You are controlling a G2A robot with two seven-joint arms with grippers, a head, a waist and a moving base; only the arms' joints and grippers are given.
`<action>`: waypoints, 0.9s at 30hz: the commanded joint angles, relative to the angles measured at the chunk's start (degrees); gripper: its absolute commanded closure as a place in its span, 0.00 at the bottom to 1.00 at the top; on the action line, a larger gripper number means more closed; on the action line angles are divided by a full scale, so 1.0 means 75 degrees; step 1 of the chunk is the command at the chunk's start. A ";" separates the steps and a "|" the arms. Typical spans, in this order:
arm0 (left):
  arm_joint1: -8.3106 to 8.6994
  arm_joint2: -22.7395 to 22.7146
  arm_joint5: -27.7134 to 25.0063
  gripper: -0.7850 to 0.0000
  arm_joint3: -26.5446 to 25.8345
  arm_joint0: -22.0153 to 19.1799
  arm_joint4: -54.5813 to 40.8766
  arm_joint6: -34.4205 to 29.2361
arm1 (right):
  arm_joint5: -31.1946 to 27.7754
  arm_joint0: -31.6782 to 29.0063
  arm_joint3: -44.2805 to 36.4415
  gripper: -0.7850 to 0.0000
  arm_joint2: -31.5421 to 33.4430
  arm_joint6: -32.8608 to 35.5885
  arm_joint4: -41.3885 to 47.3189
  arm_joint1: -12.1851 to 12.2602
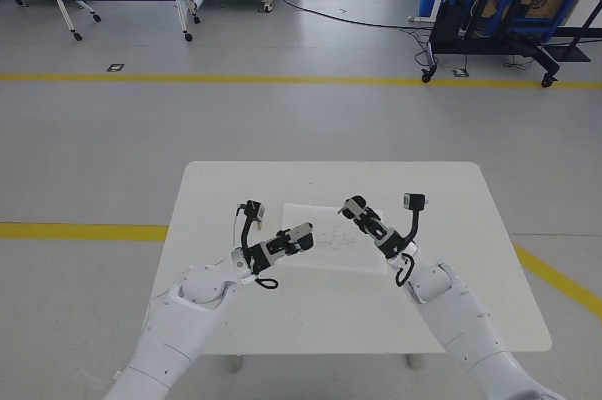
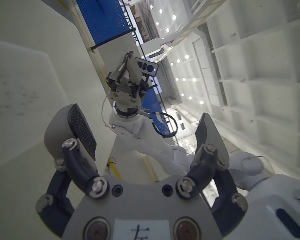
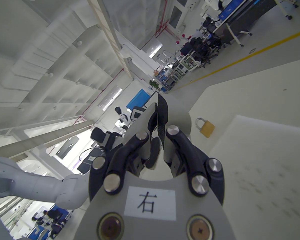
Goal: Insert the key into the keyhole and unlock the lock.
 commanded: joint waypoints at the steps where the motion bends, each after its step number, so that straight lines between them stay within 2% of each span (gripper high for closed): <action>1: -0.0042 0.0119 0.0014 0.29 0.0032 -0.0087 0.0191 0.0228 | -0.0061 0.0056 0.0008 1.00 -0.0093 0.0058 0.0030 -0.0031; 5: -0.0120 0.0265 -0.0029 0.50 0.0119 -0.0251 0.0228 0.0507 | -0.0042 0.0193 0.0116 1.00 -0.0275 0.0191 0.0035 -0.0093; 27: -0.0218 0.0381 0.0061 0.71 0.0319 -0.0326 0.0743 0.0993 | -0.0180 0.0387 0.0576 1.00 -0.0342 0.0493 0.0173 -0.0184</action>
